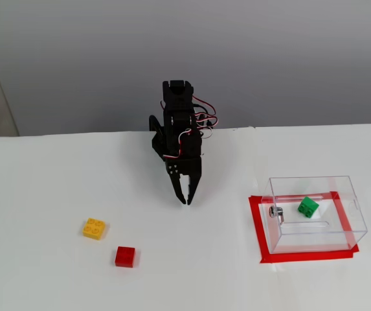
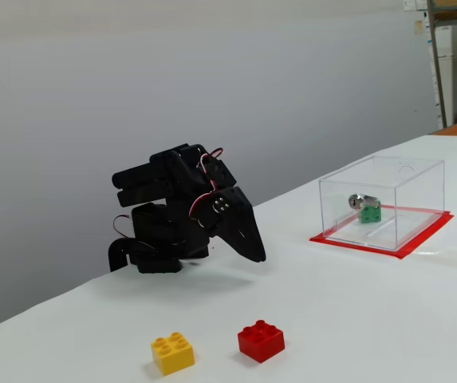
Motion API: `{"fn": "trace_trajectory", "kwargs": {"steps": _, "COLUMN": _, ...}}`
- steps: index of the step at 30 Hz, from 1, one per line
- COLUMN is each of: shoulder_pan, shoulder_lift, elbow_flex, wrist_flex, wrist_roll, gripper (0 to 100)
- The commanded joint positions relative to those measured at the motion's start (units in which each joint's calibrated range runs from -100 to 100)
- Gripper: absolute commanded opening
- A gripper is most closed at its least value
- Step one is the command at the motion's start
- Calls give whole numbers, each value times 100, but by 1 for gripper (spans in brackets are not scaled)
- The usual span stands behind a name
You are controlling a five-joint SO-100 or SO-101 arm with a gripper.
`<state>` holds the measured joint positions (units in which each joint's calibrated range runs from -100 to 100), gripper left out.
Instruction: Pick the green lego brick and place it into the transparent box
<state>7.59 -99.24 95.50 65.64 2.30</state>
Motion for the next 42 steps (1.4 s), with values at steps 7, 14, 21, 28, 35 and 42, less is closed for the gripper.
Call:
{"fn": "trace_trajectory", "kwargs": {"steps": 7, "shoulder_pan": -1, "shoulder_lift": -68, "elbow_flex": -327, "wrist_flex": 912, "wrist_roll": -21, "gripper": 2}}
{"fn": "trace_trajectory", "kwargs": {"steps": 14, "shoulder_pan": 7, "shoulder_lift": -59, "elbow_flex": -336, "wrist_flex": 912, "wrist_roll": -21, "gripper": 2}}
{"fn": "trace_trajectory", "kwargs": {"steps": 21, "shoulder_pan": 7, "shoulder_lift": -59, "elbow_flex": -336, "wrist_flex": 912, "wrist_roll": -21, "gripper": 2}}
{"fn": "trace_trajectory", "kwargs": {"steps": 28, "shoulder_pan": 7, "shoulder_lift": -59, "elbow_flex": -336, "wrist_flex": 912, "wrist_roll": -21, "gripper": 2}}
{"fn": "trace_trajectory", "kwargs": {"steps": 35, "shoulder_pan": 7, "shoulder_lift": -59, "elbow_flex": -336, "wrist_flex": 912, "wrist_roll": -21, "gripper": 2}}
{"fn": "trace_trajectory", "kwargs": {"steps": 42, "shoulder_pan": 7, "shoulder_lift": -59, "elbow_flex": -336, "wrist_flex": 912, "wrist_roll": -21, "gripper": 2}}
